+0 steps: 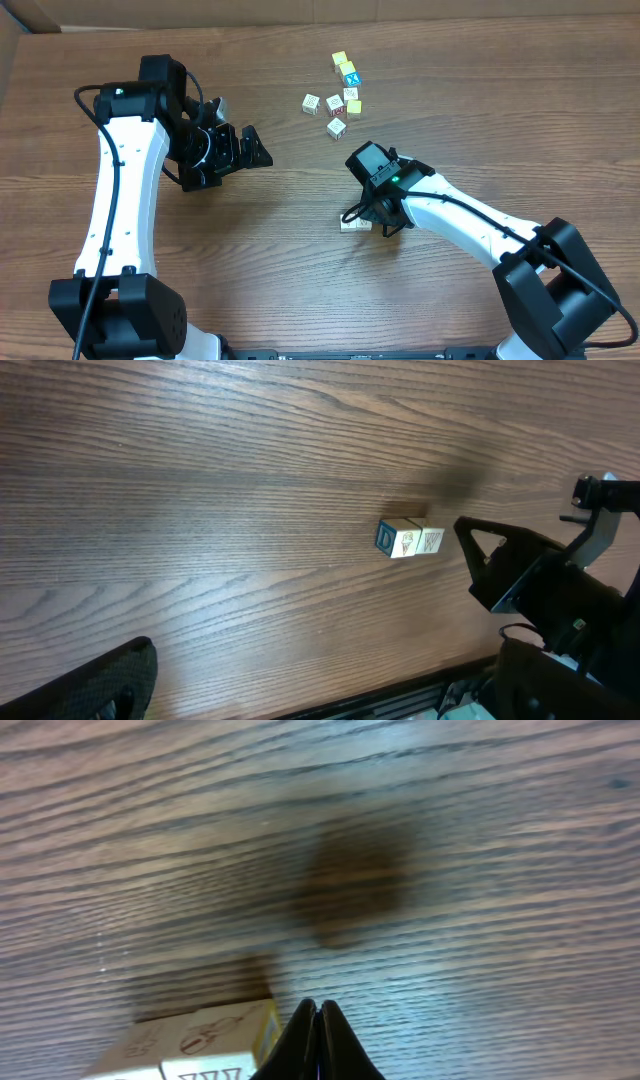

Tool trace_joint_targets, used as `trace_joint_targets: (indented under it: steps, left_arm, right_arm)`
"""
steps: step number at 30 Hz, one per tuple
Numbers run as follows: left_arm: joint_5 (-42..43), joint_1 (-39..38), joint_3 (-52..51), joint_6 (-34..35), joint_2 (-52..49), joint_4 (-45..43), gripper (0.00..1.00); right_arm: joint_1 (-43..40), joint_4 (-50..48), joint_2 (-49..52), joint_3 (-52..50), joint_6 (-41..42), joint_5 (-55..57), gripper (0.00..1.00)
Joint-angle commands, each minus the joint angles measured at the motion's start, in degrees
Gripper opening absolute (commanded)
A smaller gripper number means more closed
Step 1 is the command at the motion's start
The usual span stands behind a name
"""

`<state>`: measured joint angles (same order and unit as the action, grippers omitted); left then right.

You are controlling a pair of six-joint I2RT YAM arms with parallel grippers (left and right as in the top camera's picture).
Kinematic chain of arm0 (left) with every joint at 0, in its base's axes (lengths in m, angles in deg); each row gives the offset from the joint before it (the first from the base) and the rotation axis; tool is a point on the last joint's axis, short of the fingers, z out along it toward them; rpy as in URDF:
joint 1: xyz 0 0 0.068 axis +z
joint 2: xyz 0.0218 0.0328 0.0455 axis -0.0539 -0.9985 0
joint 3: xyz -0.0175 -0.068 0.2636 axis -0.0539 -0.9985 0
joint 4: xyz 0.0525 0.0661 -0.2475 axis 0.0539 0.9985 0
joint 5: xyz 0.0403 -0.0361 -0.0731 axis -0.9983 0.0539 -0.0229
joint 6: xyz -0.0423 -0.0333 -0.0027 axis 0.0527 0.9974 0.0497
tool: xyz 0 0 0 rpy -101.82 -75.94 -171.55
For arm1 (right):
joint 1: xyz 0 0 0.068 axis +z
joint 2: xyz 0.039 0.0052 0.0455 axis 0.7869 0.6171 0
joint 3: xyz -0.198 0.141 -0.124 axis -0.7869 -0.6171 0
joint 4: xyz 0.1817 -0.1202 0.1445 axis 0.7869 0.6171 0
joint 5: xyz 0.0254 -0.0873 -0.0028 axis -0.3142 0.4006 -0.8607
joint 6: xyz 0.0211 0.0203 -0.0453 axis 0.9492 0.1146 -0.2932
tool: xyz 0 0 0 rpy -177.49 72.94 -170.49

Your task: Flip 4 blocks

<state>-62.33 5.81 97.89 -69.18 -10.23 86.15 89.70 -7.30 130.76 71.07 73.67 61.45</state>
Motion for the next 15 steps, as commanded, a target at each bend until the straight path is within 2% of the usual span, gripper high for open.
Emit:
trace_joint_targets:
  steps: [1,15]
  left_arm:
    - [0.0,-0.2,1.2,-0.7,-0.2,-0.1,1.00]
    - [0.0,-0.2,1.2,-0.7,-0.2,-0.1,1.00]
  right_arm:
    - [-0.3,-1.3,0.2,-0.2,0.9,-2.4,0.04]
    - [-0.3,-1.9,0.2,-0.2,0.5,-5.0,0.04]
